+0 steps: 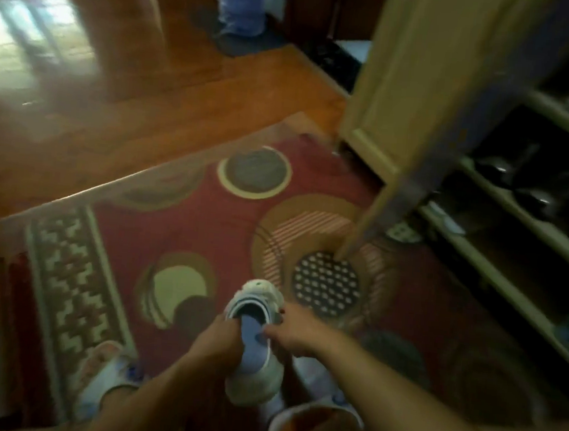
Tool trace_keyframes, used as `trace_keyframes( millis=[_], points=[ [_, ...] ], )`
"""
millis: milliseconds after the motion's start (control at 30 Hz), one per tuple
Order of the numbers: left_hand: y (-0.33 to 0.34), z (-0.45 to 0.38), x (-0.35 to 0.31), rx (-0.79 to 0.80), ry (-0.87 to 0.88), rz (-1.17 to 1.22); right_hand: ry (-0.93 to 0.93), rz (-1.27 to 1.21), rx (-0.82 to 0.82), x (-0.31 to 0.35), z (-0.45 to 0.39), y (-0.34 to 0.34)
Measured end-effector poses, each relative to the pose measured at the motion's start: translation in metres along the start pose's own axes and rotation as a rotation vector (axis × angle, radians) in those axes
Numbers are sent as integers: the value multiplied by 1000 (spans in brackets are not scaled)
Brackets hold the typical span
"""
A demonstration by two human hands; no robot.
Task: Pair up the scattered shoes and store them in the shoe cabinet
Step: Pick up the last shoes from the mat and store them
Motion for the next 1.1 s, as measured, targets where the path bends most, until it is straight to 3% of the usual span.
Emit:
trace_keyframes(
  millis=[200,267,333,400,533,633,733,867,933,1100],
  points=[
    [-15,14,-181,-16,371,-211,294,-126,-153,-131,57,-64],
    [-32,11,-236,-18,526,-115,354,-130,-272,-168,70,-108],
    [-51,2,-260,-52,631,182,401,-139,-384,-183,72,-143],
    [-64,-21,-279,-106,645,401,454,-157,-482,-199,65,-174],
    [-89,-98,-299,-163,573,533,440,-148,-519,-211,17,-208],
    [-90,-168,-308,-55,568,343,400,-64,-436,-223,-35,-219],
    [-67,-248,-306,4,504,370,366,-126,-333,-249,-102,-225],
    [-25,-284,-297,35,508,333,308,-233,-293,-278,-136,-198],
    [2,-292,-309,138,546,306,349,-362,-261,-302,-133,-171],
    [47,-295,-331,161,682,196,485,-553,-490,-341,-130,-126]
  ],
)
Point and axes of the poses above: each hand's wrist, its own z-axis away from the middle knuckle, its own y-axis out of the palm, x = y × z, the point moved 1 cm from there along -z, towards the middle knuckle, and after that the axes turned 15 degrees about y, right-handed, at the moved point
